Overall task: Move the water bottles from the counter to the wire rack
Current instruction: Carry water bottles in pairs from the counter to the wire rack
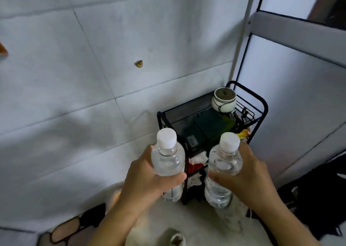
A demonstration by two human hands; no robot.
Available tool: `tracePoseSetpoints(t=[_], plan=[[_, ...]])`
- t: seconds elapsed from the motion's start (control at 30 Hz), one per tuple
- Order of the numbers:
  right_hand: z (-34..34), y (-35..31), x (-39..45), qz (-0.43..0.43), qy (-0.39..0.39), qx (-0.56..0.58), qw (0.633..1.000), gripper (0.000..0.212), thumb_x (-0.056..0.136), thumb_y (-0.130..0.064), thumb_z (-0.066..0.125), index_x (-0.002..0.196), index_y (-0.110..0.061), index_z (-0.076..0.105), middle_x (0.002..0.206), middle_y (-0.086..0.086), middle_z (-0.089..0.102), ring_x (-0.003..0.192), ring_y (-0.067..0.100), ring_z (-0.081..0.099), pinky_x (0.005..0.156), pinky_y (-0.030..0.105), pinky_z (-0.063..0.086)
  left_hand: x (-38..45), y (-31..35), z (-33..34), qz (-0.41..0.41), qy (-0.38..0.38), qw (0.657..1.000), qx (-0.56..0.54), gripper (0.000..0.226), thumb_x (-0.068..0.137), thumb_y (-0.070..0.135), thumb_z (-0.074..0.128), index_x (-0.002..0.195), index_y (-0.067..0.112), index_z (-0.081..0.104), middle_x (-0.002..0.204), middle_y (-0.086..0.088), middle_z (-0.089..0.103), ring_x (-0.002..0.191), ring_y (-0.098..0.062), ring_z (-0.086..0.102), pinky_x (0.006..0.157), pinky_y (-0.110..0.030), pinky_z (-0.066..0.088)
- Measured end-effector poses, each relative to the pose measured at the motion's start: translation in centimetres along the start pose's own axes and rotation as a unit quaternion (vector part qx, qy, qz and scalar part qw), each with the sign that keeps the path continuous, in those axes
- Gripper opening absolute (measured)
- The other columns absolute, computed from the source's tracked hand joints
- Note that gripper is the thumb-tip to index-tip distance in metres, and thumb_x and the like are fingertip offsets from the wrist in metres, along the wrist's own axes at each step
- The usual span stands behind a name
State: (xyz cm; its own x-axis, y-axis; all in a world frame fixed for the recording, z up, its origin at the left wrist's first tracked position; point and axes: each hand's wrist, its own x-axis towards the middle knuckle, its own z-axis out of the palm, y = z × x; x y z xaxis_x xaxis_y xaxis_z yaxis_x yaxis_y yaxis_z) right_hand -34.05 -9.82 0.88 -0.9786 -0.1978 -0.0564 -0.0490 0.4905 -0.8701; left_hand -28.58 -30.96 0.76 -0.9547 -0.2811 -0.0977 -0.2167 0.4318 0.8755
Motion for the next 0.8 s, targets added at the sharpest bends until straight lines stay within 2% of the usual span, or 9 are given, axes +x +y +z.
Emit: tracePoseSetpoints(t=[0.07,0.13,0.2,0.27,0.43,0.5,0.63,0.73,0.8], plan=[[0.3,-0.5,3.3,0.003,0.015,0.002,1.000,0.066,0.057,-0.042,0.080,0.111,-0.032,0.043,0.093,-0.018,0.058,0.086,0.004,0.059,0.073,0.019,0.044,4.4,1.0,-0.6,0.023,-0.012,1.000,-0.005,0.062,0.043,0.055,0.076,0.099,0.041,0.055,0.093,0.032,0.064,0.085,0.014,0.059,0.067,-0.016,0.046],[0.3,-0.6,6.3,0.011,0.039,0.011,0.999,0.064,0.058,-0.040,0.080,0.108,-0.033,0.042,0.090,-0.020,0.057,0.084,0.000,0.058,0.068,0.013,0.042,8.5,1.9,-0.7,0.044,-0.031,0.998,-0.014,0.055,0.047,0.050,0.080,0.095,0.044,0.054,0.093,0.039,0.061,0.085,0.018,0.057,0.068,-0.014,0.046],[-0.1,-0.5,8.8,0.023,0.067,0.021,0.997,0.066,0.060,-0.025,0.083,0.108,-0.036,0.040,0.089,-0.024,0.054,0.081,-0.006,0.055,0.064,0.010,0.039,12.3,2.7,-0.2,0.062,-0.052,0.996,-0.019,0.052,0.054,0.040,0.085,0.094,0.045,0.053,0.090,0.030,0.066,0.087,0.019,0.057,0.066,-0.009,0.048],[-0.7,-0.3,11.1,0.023,0.084,0.019,0.996,0.065,0.059,-0.022,0.084,0.106,-0.036,0.041,0.089,-0.023,0.056,0.079,-0.007,0.056,0.061,0.008,0.040,15.6,3.5,0.7,0.078,-0.062,0.995,-0.021,0.049,0.058,0.033,0.085,0.095,0.041,0.055,0.088,0.023,0.067,0.087,0.016,0.059,0.066,-0.008,0.050],[-1.3,1.4,18.7,0.035,0.098,0.029,0.994,0.061,0.059,-0.018,0.085,0.102,-0.033,0.043,0.086,-0.022,0.056,0.072,-0.021,0.054,0.055,0.000,0.043,23.7,4.7,4.1,0.101,-0.086,0.988,-0.073,0.043,0.060,0.008,0.085,0.083,0.035,0.061,0.076,0.025,0.070,0.074,0.012,0.063,0.062,-0.004,0.046],[-1.2,2.6,22.1,0.037,0.097,0.036,0.994,0.062,0.058,-0.018,0.085,0.103,-0.031,0.043,0.086,-0.021,0.056,0.075,-0.017,0.056,0.057,0.005,0.045,27.0,4.5,5.8,0.097,-0.089,0.988,-0.078,0.043,0.058,0.011,0.086,0.087,0.032,0.063,0.080,0.023,0.071,0.077,0.008,0.066,0.067,-0.008,0.048],[-0.7,5.4,28.3,0.050,0.085,0.055,0.994,0.066,0.059,-0.018,0.085,0.108,-0.032,0.042,0.087,-0.023,0.057,0.076,-0.012,0.057,0.060,0.007,0.044,33.3,3.5,9.2,0.060,-0.089,0.993,-0.048,0.055,0.048,0.038,0.085,0.098,0.032,0.063,0.094,0.008,0.072,0.090,-0.003,0.067,0.081,-0.028,0.054],[-0.4,7.4,32.1,0.060,0.070,0.063,0.994,0.064,0.060,-0.018,0.084,0.105,-0.034,0.041,0.088,-0.022,0.057,0.075,-0.013,0.057,0.057,0.005,0.045,36.9,3.5,11.6,0.047,-0.094,0.994,0.001,0.041,0.053,0.030,0.087,0.085,0.034,0.061,0.082,0.014,0.069,0.077,0.011,0.062,0.067,-0.008,0.047],[-0.1,8.8,34.1,0.067,0.062,0.057,0.994,0.060,0.060,-0.019,0.083,0.102,-0.031,0.043,0.088,-0.018,0.059,0.077,-0.007,0.059,0.059,0.008,0.045,39.1,3.3,13.0,0.054,-0.092,0.994,0.039,0.034,0.055,0.029,0.085,0.079,0.028,0.061,0.075,0.012,0.068,0.071,0.011,0.062,0.059,-0.006,0.046]])
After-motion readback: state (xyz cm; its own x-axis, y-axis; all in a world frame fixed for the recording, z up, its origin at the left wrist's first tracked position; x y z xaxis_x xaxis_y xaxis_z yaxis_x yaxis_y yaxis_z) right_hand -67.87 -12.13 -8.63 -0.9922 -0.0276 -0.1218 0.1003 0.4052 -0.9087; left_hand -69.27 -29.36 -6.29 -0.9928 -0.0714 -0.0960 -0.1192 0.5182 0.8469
